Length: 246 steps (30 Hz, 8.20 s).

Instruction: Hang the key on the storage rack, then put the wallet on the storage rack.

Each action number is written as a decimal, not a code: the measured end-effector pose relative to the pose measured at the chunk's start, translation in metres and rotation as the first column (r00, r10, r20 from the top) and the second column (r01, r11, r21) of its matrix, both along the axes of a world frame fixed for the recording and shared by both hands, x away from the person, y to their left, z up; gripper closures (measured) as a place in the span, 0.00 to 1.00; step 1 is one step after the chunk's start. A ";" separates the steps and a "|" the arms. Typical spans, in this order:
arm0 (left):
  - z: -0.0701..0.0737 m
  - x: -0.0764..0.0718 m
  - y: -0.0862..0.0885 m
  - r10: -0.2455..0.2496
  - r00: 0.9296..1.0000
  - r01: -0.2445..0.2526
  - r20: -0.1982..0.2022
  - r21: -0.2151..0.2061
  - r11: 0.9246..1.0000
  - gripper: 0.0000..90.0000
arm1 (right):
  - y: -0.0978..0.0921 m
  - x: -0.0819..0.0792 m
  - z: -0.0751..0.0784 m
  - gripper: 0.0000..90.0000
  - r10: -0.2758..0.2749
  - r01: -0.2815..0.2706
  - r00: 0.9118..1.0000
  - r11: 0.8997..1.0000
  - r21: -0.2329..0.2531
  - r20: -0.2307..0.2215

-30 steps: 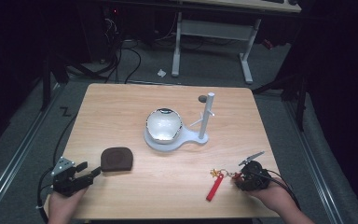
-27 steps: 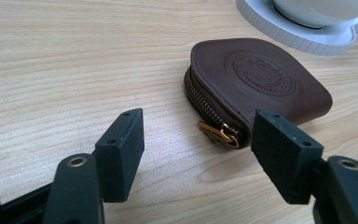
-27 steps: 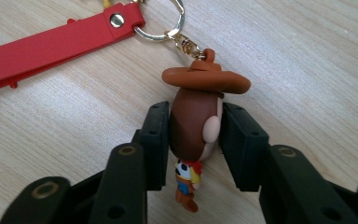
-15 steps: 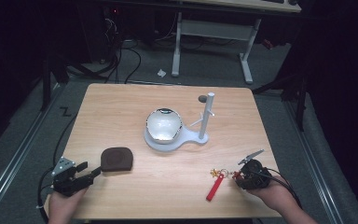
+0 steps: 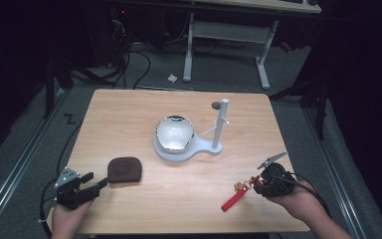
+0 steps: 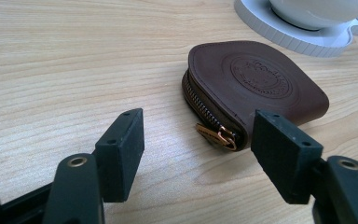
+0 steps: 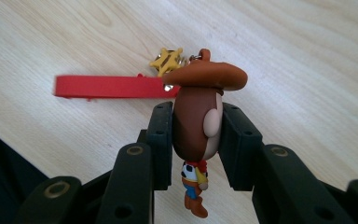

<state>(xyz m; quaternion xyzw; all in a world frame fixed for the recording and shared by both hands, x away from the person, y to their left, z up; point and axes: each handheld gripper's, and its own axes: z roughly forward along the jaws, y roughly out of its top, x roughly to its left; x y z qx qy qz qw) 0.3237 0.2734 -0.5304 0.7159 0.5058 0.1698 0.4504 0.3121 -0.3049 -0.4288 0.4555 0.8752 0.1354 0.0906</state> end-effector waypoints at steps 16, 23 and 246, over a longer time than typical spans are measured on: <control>0.001 0.000 0.000 0.001 1.000 -0.001 0.010 -0.008 1.000 0.39 | 0.012 0.007 0.062 0.76 0.023 -0.023 0.998 1.000 0.015 0.052; 0.001 0.000 0.001 0.002 1.000 -0.002 0.010 -0.014 1.000 0.39 | 0.016 0.014 0.081 0.76 0.030 -0.031 0.997 1.000 0.007 0.075; 0.029 0.028 -0.027 -0.042 0.999 0.042 0.017 0.040 0.998 0.40 | -0.007 -0.034 -0.089 0.57 -0.222 0.036 0.838 0.934 0.354 0.499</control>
